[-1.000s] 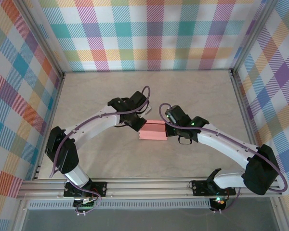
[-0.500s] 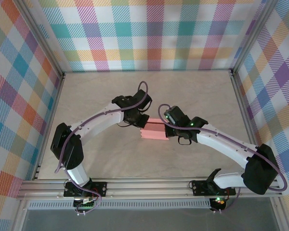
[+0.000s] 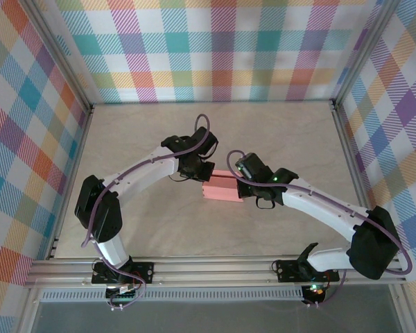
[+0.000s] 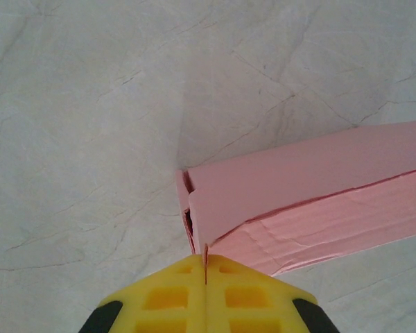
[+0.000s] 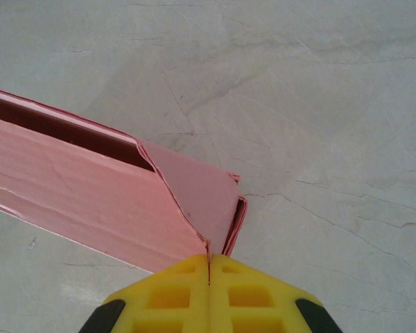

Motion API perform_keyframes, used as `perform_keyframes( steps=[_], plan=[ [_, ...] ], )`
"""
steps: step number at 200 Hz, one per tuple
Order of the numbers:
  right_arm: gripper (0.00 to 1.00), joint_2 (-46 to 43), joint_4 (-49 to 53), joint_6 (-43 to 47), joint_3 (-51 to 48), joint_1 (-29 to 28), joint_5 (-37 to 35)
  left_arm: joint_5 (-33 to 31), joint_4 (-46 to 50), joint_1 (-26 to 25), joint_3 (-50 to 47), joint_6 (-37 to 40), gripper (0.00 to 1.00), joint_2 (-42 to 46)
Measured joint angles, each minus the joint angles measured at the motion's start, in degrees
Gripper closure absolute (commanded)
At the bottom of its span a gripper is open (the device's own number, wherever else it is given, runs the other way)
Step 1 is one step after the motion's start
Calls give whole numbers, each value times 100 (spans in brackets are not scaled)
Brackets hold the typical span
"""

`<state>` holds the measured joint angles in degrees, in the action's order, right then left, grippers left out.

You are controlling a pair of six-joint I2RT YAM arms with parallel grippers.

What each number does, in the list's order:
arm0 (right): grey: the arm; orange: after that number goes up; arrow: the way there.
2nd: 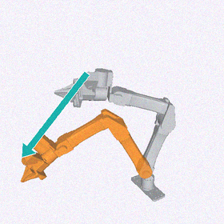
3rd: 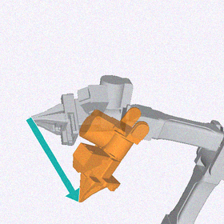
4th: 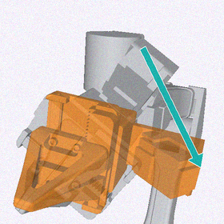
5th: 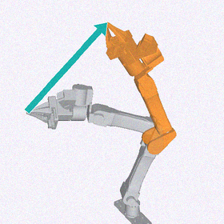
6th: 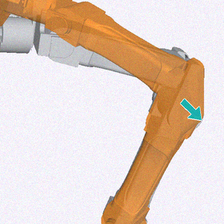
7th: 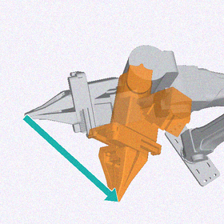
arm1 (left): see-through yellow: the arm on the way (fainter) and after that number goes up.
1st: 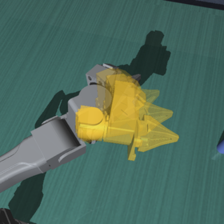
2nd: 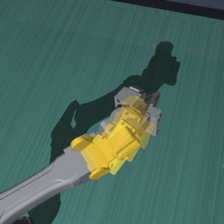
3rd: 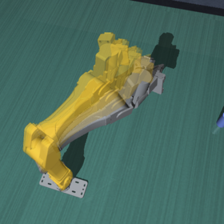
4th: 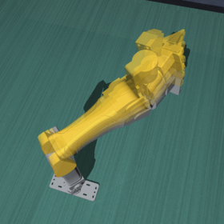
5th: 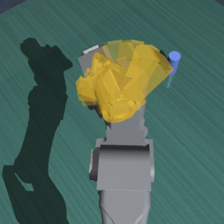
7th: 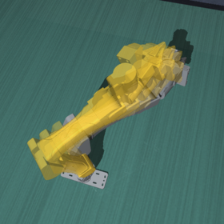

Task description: Fold the paper box

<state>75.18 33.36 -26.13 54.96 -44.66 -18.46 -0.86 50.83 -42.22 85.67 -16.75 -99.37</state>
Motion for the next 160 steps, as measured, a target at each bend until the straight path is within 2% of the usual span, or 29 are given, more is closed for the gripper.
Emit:
perform_keyframes(
  steps=[95,130,160],
  plan=[
    [100,0,2,-2,0,0,-2,166,-157,79,-92,-197,100,-24],
    [100,0,2,-4,-4,0,-4,131,-496,79,-564,-254,100,57],
    [100,-39,-203,-2,-188,-13,13,136,-1019,57,-1187,-304,100,492]
  ],
)
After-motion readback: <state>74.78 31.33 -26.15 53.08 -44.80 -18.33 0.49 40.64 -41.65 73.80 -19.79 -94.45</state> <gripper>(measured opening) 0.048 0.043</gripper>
